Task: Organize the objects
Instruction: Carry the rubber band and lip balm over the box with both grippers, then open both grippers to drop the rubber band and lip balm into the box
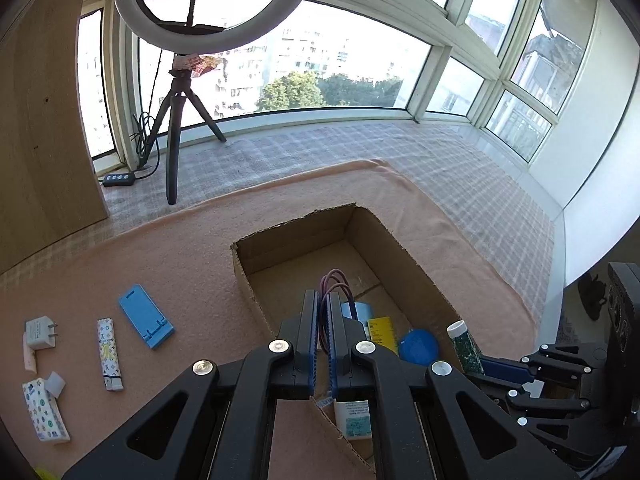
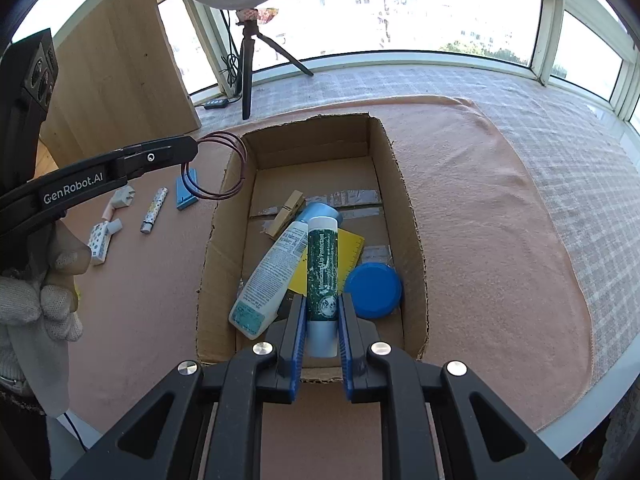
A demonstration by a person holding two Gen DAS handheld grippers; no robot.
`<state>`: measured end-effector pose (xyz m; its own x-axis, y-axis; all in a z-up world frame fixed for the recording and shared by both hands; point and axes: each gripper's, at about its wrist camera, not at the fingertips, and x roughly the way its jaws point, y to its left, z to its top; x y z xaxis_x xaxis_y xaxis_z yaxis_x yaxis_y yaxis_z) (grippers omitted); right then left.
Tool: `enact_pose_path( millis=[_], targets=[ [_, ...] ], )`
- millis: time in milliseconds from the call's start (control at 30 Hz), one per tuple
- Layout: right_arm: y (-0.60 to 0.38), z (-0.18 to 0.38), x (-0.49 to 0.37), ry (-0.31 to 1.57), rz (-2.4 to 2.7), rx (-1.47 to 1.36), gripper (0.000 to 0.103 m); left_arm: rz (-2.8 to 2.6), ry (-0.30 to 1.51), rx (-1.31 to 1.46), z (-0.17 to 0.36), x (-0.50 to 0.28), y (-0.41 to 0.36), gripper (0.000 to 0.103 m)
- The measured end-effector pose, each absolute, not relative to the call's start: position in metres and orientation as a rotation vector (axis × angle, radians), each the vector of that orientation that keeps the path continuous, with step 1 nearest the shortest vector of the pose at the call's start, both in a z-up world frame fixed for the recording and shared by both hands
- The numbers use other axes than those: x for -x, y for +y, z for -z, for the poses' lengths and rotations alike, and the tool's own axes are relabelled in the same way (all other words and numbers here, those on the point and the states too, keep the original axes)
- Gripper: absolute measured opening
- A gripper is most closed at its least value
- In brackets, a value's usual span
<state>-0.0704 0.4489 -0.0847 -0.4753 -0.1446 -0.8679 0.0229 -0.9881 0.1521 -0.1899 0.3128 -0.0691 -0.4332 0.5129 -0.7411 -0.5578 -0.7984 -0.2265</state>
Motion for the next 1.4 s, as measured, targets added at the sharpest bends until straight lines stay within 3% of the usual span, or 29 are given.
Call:
enact_pose_path(
  millis=[67, 100, 133, 167, 733, 1167, 1400],
  targets=[
    [0.448, 0.085, 0.071, -0.183, 2.594, -1.538, 0.018, -2.223, 0.077, 1.136, 0.069, 0.190, 0.315, 0.022],
    [0.447, 0.085, 0.071, -0.181, 2.584, -1.540, 0.036, -2.230, 0.073, 1.136, 0.068, 0.190, 0.315, 0.049],
    [0.446, 0.085, 0.071, -0.180, 2.578, -1.540, 0.048, -2.238, 0.067, 1.131, 0.067, 0.190, 0.313, 0.068],
    [0.445, 0.084, 0.071, -0.179, 2.581, -1.529, 0.067, -2.246, 0.059, 1.122, 0.066, 0.190, 0.311, 0.070],
    [0.415, 0.080, 0.073, -0.169, 2.553, -1.511, 0.069, -2.358, 0.023, 1.231, 0.078, 0.202, 0.237, 0.070],
    [0.363, 0.077, 0.078, -0.115, 2.518, -1.485, 0.069, -2.530, -0.011, 1.417, 0.103, 0.228, 0.108, 0.070],
    [0.340, 0.079, 0.076, -0.098, 2.508, -1.487, 0.069, -2.578, -0.138, 1.531, 0.122, 0.254, 0.034, 0.069]
  ],
)
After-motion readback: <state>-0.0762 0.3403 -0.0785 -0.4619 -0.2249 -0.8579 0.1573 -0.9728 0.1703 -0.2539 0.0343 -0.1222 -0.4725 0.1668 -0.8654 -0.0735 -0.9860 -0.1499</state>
